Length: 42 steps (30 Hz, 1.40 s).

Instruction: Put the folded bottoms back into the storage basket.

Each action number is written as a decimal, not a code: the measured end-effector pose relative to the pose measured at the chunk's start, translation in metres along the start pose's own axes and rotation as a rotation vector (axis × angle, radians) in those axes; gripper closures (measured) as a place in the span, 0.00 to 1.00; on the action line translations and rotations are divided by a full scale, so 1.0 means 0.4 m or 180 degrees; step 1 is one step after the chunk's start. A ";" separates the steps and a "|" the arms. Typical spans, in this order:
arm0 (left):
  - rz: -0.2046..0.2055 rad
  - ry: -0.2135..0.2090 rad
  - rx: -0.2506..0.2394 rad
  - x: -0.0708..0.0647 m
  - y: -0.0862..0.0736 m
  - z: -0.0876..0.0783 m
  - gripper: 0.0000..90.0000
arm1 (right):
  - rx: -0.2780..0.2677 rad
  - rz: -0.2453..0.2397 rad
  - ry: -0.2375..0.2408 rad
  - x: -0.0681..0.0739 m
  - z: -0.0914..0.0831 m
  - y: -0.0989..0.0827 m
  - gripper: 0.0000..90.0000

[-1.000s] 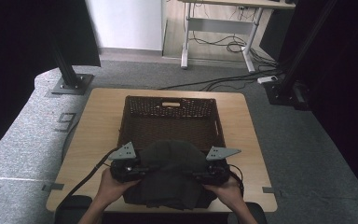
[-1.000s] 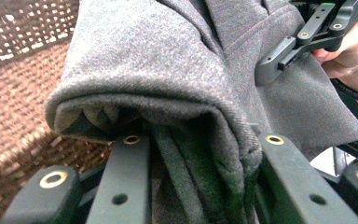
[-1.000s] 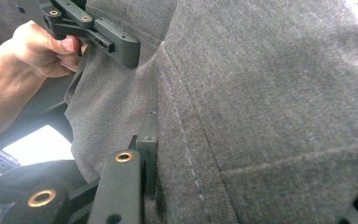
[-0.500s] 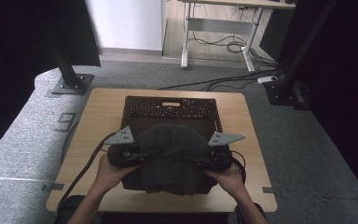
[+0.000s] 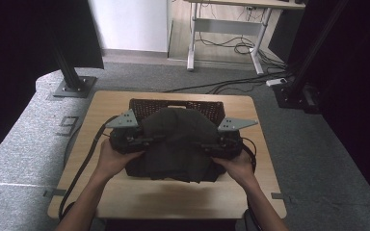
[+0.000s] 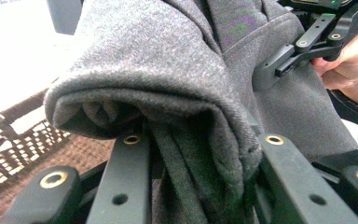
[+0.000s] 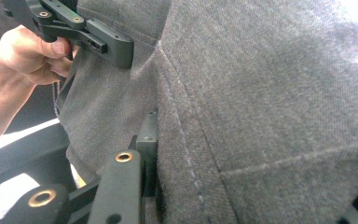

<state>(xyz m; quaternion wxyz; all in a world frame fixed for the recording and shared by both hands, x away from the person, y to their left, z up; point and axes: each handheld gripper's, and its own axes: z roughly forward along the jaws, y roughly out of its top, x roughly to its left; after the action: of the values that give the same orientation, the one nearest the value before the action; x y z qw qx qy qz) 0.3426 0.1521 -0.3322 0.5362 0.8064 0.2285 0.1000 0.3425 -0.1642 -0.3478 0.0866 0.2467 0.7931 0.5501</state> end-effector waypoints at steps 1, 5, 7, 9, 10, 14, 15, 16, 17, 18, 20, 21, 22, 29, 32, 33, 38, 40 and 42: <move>0.0002 0.0002 -0.0010 0.005 0.009 -0.001 0.75 | -0.0004 -0.0003 -0.0007 -0.003 0.000 0.007 0.65; 0.0027 0.0029 -0.0044 0.028 0.046 -0.003 0.76 | -0.0041 -0.0033 -0.0057 -0.019 0.002 0.042 0.65; 0.0046 0.0046 -0.0052 0.037 0.060 -0.002 0.76 | -0.0066 -0.0051 -0.0099 -0.027 0.004 0.059 0.65; 0.0069 0.0058 -0.0056 0.048 0.073 -0.001 0.76 | -0.0086 -0.0067 -0.0122 -0.035 0.006 0.071 0.65; 0.0076 0.0068 -0.0059 0.054 0.079 0.001 0.76 | -0.0097 -0.0069 -0.0134 -0.040 0.008 0.077 0.65; 0.0054 0.0104 -0.0084 0.080 0.093 0.011 0.75 | -0.0128 -0.0087 -0.0181 -0.064 0.020 0.094 0.65; 0.0036 0.0108 -0.0094 0.087 0.094 0.015 0.76 | -0.0135 -0.0089 -0.0194 -0.071 0.024 0.096 0.65; 0.0028 0.0112 -0.0101 0.094 0.095 0.019 0.76 | -0.0139 -0.0098 -0.0210 -0.078 0.029 0.099 0.65; 0.0021 0.0112 -0.0109 0.102 0.096 0.024 0.76 | -0.0136 -0.0111 -0.0223 -0.085 0.033 0.101 0.65; 0.0006 0.0114 -0.0121 0.111 0.096 0.029 0.76 | -0.0140 -0.0121 -0.0242 -0.092 0.038 0.103 0.65; -0.0018 0.0117 -0.0121 0.129 0.095 0.038 0.76 | -0.0133 -0.0139 -0.0275 -0.107 0.048 0.105 0.65; -0.0043 0.0122 -0.0134 0.137 0.094 0.045 0.76 | -0.0133 -0.0143 -0.0293 -0.114 0.054 0.106 0.65; -0.0049 0.0127 -0.0131 0.145 0.092 0.051 0.76 | -0.0128 -0.0152 -0.0312 -0.122 0.060 0.106 0.65; -0.0071 0.0162 -0.0132 0.205 0.071 0.095 0.76 | -0.0064 -0.0147 -0.0461 -0.172 0.108 0.099 0.65; -0.0077 0.0149 -0.0116 0.232 0.055 0.113 0.76 | -0.0017 -0.0121 -0.0505 -0.191 0.129 0.091 0.65; -0.0084 0.0146 -0.0110 0.240 0.049 0.118 0.76 | -0.0005 -0.0117 -0.0518 -0.197 0.136 0.088 0.65; -0.0119 0.0173 -0.0046 0.272 0.013 0.147 0.76 | 0.0081 -0.0055 -0.0558 -0.226 0.174 0.062 0.65; -0.0142 0.0183 0.0001 0.283 -0.002 0.159 0.75 | 0.0126 -0.0016 -0.0572 -0.236 0.190 0.049 0.65; -0.0175 0.0196 0.0043 0.292 -0.017 0.170 0.75 | 0.0176 0.0032 -0.0574 -0.246 0.206 0.036 0.65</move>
<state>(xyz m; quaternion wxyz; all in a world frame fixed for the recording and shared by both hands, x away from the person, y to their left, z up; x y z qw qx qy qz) 0.4705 0.1540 -0.3759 0.5259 0.8000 0.2677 0.1085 0.4653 -0.1398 -0.3792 0.1480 0.3014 0.7958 0.5039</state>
